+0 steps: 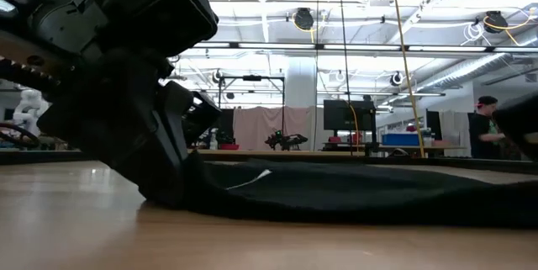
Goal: Roll towel
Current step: Roll the black microfiber towel
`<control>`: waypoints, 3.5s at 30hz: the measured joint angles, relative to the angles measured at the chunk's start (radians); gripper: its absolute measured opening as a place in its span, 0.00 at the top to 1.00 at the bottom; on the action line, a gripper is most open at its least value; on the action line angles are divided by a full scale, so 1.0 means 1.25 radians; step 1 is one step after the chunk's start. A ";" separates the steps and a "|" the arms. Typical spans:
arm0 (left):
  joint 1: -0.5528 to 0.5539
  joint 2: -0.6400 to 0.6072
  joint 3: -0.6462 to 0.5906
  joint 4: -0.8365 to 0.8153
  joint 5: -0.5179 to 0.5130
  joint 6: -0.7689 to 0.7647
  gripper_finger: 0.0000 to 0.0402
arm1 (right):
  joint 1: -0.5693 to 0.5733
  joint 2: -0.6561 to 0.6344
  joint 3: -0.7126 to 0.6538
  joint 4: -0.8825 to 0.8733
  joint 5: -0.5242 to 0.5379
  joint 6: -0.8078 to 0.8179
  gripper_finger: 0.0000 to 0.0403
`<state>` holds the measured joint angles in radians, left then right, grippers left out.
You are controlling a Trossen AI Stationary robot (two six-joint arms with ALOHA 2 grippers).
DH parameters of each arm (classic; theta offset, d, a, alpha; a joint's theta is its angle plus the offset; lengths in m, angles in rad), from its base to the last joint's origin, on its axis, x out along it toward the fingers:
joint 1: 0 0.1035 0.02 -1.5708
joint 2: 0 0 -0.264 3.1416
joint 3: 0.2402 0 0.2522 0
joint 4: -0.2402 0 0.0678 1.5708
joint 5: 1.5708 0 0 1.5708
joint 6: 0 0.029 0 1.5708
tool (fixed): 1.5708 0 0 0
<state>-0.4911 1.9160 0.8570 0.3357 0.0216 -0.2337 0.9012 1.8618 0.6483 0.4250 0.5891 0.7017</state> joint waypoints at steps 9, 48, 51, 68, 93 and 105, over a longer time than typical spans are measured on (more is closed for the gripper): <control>-0.002 -0.048 0.000 -0.009 0.043 -0.106 0.98 | 0.000 -0.050 -0.002 0.033 -0.079 0.065 0.98; 0.201 -0.069 0.001 0.196 0.261 -0.348 0.97 | 0.077 -0.070 0.013 -0.108 0.032 -0.130 0.24; 0.210 -0.069 0.001 0.220 0.261 -0.354 0.97 | 0.076 -0.018 0.046 -0.103 0.087 -0.167 0.26; 0.256 -0.070 0.001 0.277 0.284 -0.374 0.97 | 0.083 0.094 0.270 -0.457 0.244 -0.019 0.32; 0.143 -0.070 0.001 0.114 0.302 -0.321 0.97 | 0.087 0.056 0.372 -0.643 0.120 0.079 0.99; -0.019 -0.070 0.002 0.079 -0.006 -0.321 0.97 | 0.045 -0.034 0.377 -0.641 -0.059 0.161 1.00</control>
<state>-0.5150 1.8290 0.8593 0.4347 0.0141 -0.6351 0.9577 1.8198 1.1191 -0.3759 0.5155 0.9024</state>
